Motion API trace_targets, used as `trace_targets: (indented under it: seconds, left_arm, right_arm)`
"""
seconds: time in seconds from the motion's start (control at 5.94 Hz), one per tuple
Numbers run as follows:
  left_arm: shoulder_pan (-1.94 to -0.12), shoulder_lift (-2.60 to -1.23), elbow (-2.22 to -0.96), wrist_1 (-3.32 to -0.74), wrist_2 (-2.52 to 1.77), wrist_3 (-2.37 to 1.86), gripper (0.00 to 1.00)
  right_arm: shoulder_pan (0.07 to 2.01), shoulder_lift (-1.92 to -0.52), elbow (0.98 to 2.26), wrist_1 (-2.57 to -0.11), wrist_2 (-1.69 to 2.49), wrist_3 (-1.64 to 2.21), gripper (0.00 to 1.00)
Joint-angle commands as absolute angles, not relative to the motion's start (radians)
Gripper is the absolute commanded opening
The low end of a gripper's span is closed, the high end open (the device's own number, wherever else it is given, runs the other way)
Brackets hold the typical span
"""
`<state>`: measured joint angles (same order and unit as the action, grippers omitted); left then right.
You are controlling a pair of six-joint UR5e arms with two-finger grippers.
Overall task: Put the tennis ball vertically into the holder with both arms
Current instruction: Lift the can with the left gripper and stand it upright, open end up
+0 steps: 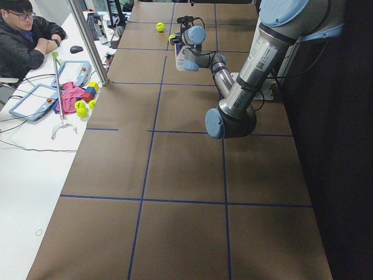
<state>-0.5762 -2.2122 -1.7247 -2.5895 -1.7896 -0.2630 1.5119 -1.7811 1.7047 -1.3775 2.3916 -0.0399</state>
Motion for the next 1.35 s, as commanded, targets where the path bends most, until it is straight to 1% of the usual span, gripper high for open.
trace_targets:
  seconds: [0.0, 0.17, 0.67, 1.18]
  left_arm:
    - [-0.557, -2.218, -1.582, -2.830, -1.731, -0.270, 0.81]
    - [-0.546, -2.226, -1.521, -2.889, -1.715, -0.268, 0.81]
    - [-0.497, -2.227, -1.344, -3.179, -1.628, -0.270, 0.82]
    - [-0.460, -2.227, -1.299, -3.186, -1.606, -0.268, 0.82]
  right_arm:
    - [1.511, -1.781, 1.706, -1.378, 2.391, -0.040, 1.00]
    - [1.511, -1.781, 1.704, -1.378, 2.391, -0.040, 1.00]
    - [1.511, -1.781, 1.706, -1.378, 2.391, -0.040, 1.00]
    - [1.511, -1.779, 1.706, -1.378, 2.391, -0.040, 1.00]
